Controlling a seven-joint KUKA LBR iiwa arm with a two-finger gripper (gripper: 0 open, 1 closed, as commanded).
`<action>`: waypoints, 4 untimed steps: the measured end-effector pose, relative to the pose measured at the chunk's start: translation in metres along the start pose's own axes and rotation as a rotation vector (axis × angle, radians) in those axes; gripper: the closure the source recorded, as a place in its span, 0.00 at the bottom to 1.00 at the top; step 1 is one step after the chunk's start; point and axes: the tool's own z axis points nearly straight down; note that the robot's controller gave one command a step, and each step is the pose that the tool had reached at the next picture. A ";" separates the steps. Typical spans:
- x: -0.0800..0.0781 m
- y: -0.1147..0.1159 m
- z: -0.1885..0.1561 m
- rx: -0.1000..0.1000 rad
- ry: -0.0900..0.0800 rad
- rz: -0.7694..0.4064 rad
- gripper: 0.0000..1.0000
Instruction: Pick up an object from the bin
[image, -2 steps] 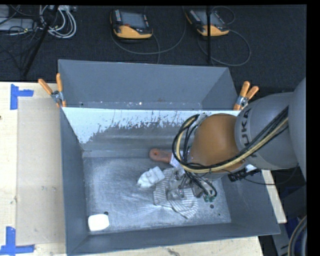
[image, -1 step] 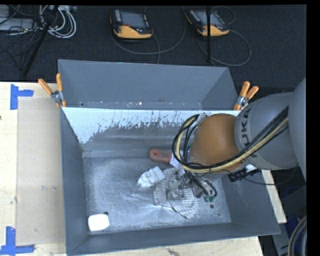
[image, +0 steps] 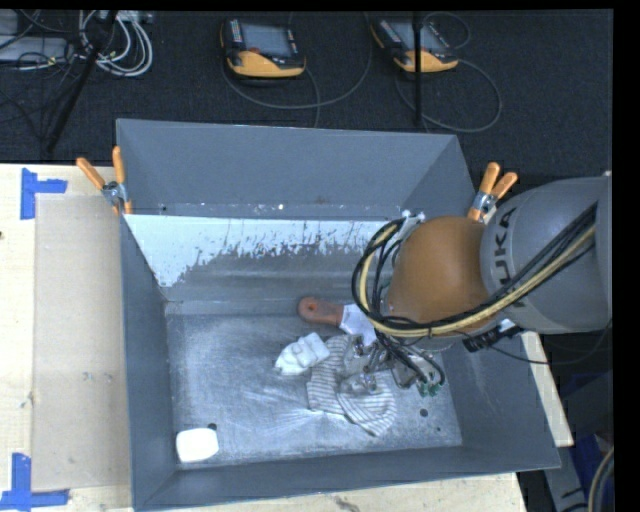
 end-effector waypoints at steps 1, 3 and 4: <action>-0.005 0.025 -0.016 0.004 -0.006 -0.205 1.00; -0.004 0.025 -0.056 0.002 -0.003 -0.300 0.00; 0.001 0.021 -0.030 0.001 -0.001 -0.268 1.00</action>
Offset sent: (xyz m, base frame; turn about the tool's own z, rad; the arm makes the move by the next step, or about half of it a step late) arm 0.0157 0.0272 0.1337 -0.2954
